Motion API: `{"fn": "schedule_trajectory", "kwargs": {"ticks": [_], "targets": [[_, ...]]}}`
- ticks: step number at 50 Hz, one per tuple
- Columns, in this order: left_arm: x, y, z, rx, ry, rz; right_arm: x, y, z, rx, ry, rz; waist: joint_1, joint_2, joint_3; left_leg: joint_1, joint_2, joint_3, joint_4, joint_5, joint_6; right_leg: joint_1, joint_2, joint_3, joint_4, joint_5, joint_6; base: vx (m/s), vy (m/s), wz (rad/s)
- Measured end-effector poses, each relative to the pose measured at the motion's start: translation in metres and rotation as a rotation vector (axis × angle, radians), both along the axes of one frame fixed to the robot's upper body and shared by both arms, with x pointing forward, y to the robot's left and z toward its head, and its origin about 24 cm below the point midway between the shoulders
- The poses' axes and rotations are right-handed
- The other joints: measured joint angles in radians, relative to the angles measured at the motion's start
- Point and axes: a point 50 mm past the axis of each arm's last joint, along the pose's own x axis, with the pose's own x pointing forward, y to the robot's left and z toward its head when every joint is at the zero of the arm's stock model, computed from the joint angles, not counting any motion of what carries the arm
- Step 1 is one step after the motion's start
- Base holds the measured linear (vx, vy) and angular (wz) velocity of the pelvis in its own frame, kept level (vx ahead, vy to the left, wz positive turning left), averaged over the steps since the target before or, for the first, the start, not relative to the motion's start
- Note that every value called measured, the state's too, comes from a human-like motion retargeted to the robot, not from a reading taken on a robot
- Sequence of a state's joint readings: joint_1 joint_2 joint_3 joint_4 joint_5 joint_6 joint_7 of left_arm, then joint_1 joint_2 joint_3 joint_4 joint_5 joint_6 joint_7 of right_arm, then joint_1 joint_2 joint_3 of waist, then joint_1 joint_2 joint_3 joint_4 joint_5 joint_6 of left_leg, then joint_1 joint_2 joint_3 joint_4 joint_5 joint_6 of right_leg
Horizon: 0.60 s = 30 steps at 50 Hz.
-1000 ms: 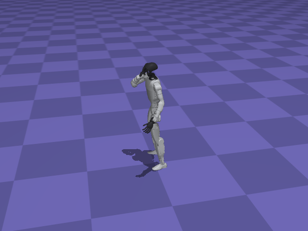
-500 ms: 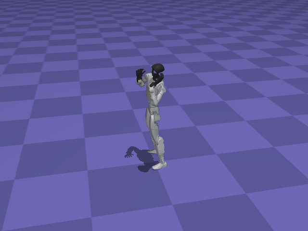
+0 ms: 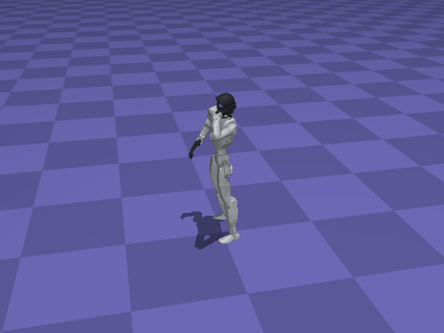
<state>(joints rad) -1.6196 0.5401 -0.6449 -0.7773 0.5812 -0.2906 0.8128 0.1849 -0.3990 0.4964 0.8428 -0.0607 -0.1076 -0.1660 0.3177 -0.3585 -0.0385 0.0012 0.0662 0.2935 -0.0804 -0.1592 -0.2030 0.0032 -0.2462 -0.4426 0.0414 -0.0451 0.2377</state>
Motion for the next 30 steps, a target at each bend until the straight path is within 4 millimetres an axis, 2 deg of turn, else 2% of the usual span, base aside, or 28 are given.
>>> {"fn": "schedule_trajectory", "kwargs": {"ticks": [4, 8, 13, 20, 25, 30], "targets": [[0.002, -0.001, -0.001, 0.001, 0.015, 0.002, -0.016, -0.002, -0.007, 0.027, 0.082, -0.081, -0.007, -0.001, 0.015, -0.007, -0.006, -0.004, -0.004, 0.006, -0.008, -0.006, -0.006, -0.004, 0.0, 0.005, 0.0, -0.01, 0.01, 0.02], [0.006, 0.0, -0.004, -0.001, 0.049, 0.004, -0.011, 0.007, -0.007, 0.074, 0.073, -0.07, -0.014, -0.008, 0.031, -0.011, -0.012, -0.003, -0.005, 0.01, -0.011, -0.013, -0.011, -0.001, 0.001, 0.007, 0.003, 0.0, 0.0, 0.0], [0.011, 0.003, -0.006, -0.004, 0.102, -0.003, 0.016, 0.03, 0.004, 0.151, -0.032, 0.056, -0.014, -0.025, 0.051, -0.01, -0.016, 0.005, -0.004, 0.012, -0.007, -0.019, -0.016, 0.012, 0.006, 0.007, 0.004, 0.0, 0.0, 0.0], [0.016, 0.011, -0.009, 0.003, 0.178, -0.041, 0.062, 0.05, 0.042, 0.247, -0.284, 0.177, 0.008, -0.058, 0.088, 0.005, -0.014, 0.017, -0.001, 0.01, 0.001, -0.019, -0.016, 0.029, 0.019, 0.003, 0.006, 0.0, 0.0, 0.0], [0.022, 0.015, -0.011, 0.046, 0.249, -0.045, 0.077, 0.043, 0.066, 0.295, -0.411, 0.124, 0.019, -0.067, 0.107, 0.021, -0.007, 0.023, 0.002, 0.004, 0.007, -0.013, -0.012, 0.037, 0.033, -0.003, 0.011, 0.0, 0.0, 0.0], [0.023, 0.016, -0.013, 0.088, 0.274, -0.02, 0.071, 0.026, 0.071, 0.296, -0.411, 0.077, 0.01, -0.054, 0.107, 0.032, 0.002, 0.032, 0.02, -0.01, 0.01, -0.006, -0.008, 0.047, 0.046, -0.009, 0.012, 0.0, 0.0, 0.0]]}}
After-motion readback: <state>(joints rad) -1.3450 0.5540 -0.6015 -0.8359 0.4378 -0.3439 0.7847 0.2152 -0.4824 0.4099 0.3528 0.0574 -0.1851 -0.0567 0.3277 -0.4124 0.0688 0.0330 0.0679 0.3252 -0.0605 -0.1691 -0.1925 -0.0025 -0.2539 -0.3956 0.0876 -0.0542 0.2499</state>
